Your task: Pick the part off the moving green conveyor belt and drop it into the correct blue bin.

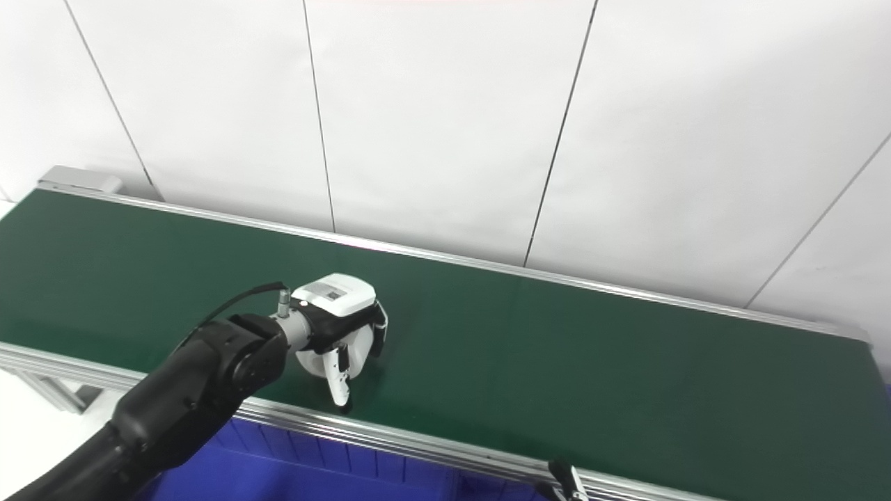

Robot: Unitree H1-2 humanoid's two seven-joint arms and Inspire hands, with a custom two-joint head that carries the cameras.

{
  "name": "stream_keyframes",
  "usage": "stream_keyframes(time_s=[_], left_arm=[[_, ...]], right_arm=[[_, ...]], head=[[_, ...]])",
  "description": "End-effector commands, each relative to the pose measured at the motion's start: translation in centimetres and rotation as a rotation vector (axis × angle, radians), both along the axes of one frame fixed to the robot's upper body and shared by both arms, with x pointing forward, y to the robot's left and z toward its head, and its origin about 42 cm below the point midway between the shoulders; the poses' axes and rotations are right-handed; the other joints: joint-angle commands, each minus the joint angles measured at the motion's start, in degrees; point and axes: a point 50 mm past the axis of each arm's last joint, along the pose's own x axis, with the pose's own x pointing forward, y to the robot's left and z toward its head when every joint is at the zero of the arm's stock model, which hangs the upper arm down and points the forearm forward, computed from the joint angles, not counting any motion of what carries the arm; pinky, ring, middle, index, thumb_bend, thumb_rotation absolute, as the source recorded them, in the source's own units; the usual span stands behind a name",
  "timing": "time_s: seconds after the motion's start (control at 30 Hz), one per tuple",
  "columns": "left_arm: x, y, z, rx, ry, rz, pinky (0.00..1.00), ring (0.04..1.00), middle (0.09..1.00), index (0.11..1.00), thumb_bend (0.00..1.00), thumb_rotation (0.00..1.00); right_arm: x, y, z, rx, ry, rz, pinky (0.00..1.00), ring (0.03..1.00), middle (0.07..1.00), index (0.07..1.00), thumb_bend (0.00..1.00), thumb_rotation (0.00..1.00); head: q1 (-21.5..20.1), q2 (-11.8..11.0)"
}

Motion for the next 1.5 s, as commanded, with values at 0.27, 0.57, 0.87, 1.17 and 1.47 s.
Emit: stream_keyframes(time_s=[0.27, 0.57, 0.87, 1.17, 1.47], left_arm=[[-8.6, 0.6, 2.1, -0.127, 0.007, -0.074, 0.35, 0.406, 0.513, 0.506, 0.5, 0.0], [-16.4, 2.3, -2.5, -0.179, 0.117, -0.035, 0.34, 0.399, 0.491, 0.523, 0.5, 0.0], [-17.6, 2.4, -5.6, -0.192, 0.137, -0.06, 0.66, 0.749, 0.815, 0.791, 0.93, 0.19], [-18.0, 2.6, -4.4, -0.237, 0.016, -0.08, 0.99, 0.958, 0.978, 0.95, 1.0, 0.39], [-20.1, 2.8, -1.1, -0.501, 0.056, 0.061, 1.0, 0.945, 0.98, 0.941, 0.88, 0.34]], right_arm=[[-0.4, 0.6, 3.2, 0.006, -0.07, 0.01, 0.89, 0.799, 0.902, 0.919, 0.73, 0.95], [-0.3, 1.1, 4.3, -0.001, -0.057, 0.008, 0.86, 0.778, 0.878, 0.914, 0.76, 0.94], [0.0, 2.0, 4.3, 0.007, -0.049, 0.007, 0.89, 0.784, 0.884, 0.91, 0.77, 0.93], [-0.2, 3.0, 4.5, 0.04, -0.051, -0.008, 0.87, 0.781, 0.886, 0.904, 0.75, 0.91], [-0.2, 4.1, 4.8, 0.053, -0.049, -0.007, 0.85, 0.785, 0.887, 0.898, 0.75, 0.9]], head=[[-0.6, 6.02], [-3.12, 7.39], [-4.98, 6.77], [-7.85, 6.77], [-11.57, 7.37]])
